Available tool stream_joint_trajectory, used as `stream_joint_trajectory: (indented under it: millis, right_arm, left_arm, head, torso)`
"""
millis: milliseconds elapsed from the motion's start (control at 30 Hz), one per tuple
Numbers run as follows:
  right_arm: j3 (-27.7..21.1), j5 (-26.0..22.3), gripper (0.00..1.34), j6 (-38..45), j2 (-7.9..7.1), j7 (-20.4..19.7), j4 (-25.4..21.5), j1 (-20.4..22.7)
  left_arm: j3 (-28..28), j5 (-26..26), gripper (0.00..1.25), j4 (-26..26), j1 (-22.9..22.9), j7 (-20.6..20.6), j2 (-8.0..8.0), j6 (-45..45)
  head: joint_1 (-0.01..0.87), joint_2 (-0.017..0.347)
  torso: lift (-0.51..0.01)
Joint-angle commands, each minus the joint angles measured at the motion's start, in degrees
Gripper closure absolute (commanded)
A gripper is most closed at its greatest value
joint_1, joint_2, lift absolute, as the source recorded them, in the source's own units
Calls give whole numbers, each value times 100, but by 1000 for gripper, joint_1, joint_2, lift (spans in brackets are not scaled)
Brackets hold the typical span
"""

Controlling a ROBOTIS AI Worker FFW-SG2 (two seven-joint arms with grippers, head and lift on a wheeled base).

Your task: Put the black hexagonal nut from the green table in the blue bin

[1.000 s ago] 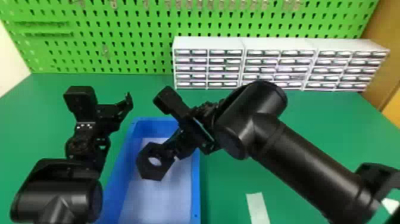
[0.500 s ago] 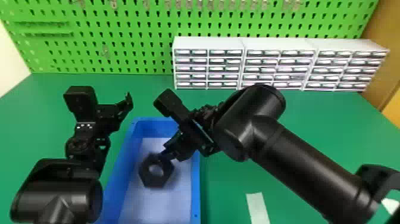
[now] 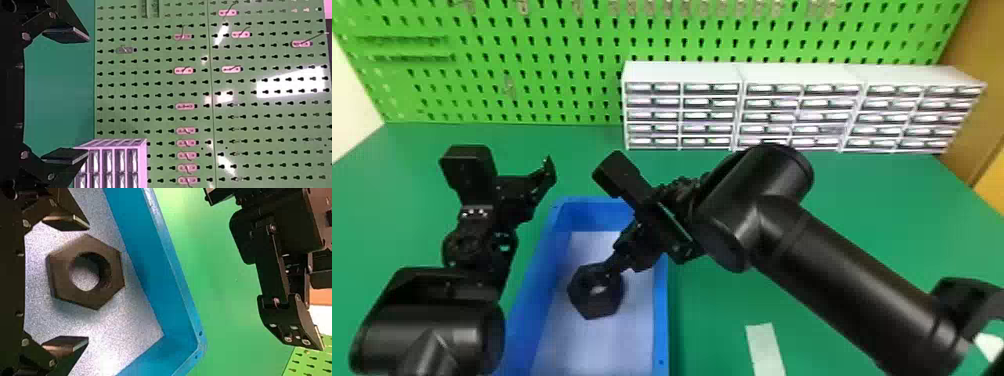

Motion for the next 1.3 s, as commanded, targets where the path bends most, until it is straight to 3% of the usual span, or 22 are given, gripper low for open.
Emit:
stream_joint_trajectory:
  millis: [0,400,667,1267]
  right_arm:
    - [-35,0,209,0,0,0,-9,8]
    - [-448,-26,209,-44,-62,0,-88,96]
    - [-1397,220,209,-395,-79,0,-246,395]
    - [-3208,984,211,-1459,132,0,-351,1283]
  left_arm:
    - [-2,-5,246,0,1,7,0,0]
    - [7,4,246,-9,10,-2,0,-9]
    - [33,13,246,-26,1,-2,0,-9]
    - [121,57,246,-158,27,-2,0,-9]
  head:
    - [686,51]
    - [686,51]
    - [686,51]
    - [686,51]
  torso:
    - [-96]
    - [-96]
    - [-96]
    - [-96]
